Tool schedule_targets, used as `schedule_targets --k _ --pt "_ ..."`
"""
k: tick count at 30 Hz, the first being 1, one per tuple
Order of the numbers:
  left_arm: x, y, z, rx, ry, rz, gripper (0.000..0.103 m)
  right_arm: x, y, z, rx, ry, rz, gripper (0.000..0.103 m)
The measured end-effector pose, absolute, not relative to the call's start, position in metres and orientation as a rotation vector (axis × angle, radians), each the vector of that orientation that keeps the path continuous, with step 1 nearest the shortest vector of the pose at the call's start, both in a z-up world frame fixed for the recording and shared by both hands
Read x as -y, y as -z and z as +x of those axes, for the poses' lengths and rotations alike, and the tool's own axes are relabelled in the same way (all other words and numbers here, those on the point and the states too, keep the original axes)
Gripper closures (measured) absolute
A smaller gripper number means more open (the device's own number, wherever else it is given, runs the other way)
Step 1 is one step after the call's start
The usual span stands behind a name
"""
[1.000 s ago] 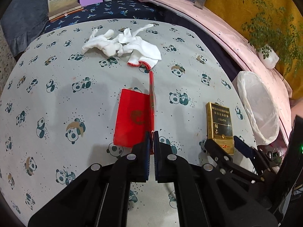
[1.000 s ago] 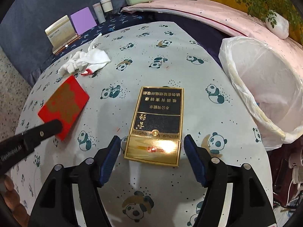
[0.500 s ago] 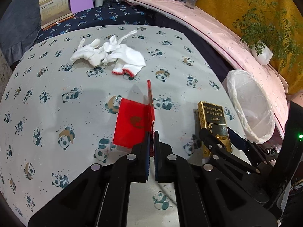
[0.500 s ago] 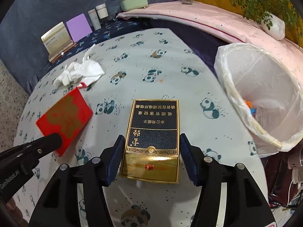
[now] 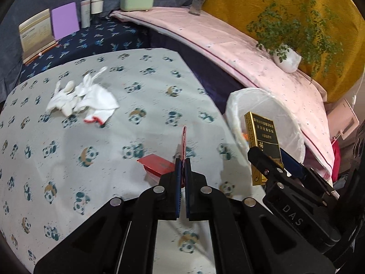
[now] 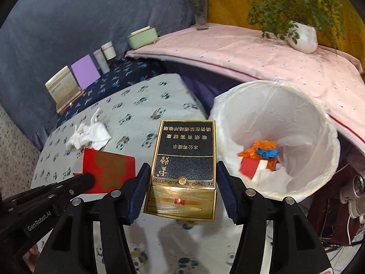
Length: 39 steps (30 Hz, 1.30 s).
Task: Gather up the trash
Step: 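Carry envelope and gold box to the wastebasket and release both inside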
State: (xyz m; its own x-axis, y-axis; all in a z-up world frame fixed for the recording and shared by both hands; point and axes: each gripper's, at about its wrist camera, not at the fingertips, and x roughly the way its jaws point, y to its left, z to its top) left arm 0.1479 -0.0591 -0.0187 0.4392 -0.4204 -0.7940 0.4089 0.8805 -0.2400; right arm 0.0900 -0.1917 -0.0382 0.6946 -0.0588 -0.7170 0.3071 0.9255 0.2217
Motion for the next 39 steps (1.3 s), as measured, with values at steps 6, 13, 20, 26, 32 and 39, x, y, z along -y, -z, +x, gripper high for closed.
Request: schedule_targets --k 6,13,20,26,32,39 --pt "0.092 0.009 0.148 -0.977 0.580 0.005 0.101 0.230 0.033 0.077 -0.747 0.279 0.377 0.047" --pt "0.141 -0.002 0.149 -0.956 0.667 0.037 0.101 0.272 0.037 0.064 -0.733 0.365 0.419 0.047" --pt "0.182 0.002 0.156 -0.958 0.738 0.051 0.101 0.299 0.047 0.057 -0.740 0.424 0.449 0.047" --pt "0.203 0.006 0.164 -0.964 0.766 0.057 0.101 0.310 0.053 0.054 -0.744 0.450 0.463 0.047" --pt "0.215 0.009 0.171 -0.976 0.795 0.062 0.097 0.316 0.055 0.056 -0.744 0.464 0.468 0.047" --pt "0.214 0.018 0.178 -0.992 0.750 0.050 0.068 0.319 0.056 0.065 -0.747 0.463 0.468 0.047"
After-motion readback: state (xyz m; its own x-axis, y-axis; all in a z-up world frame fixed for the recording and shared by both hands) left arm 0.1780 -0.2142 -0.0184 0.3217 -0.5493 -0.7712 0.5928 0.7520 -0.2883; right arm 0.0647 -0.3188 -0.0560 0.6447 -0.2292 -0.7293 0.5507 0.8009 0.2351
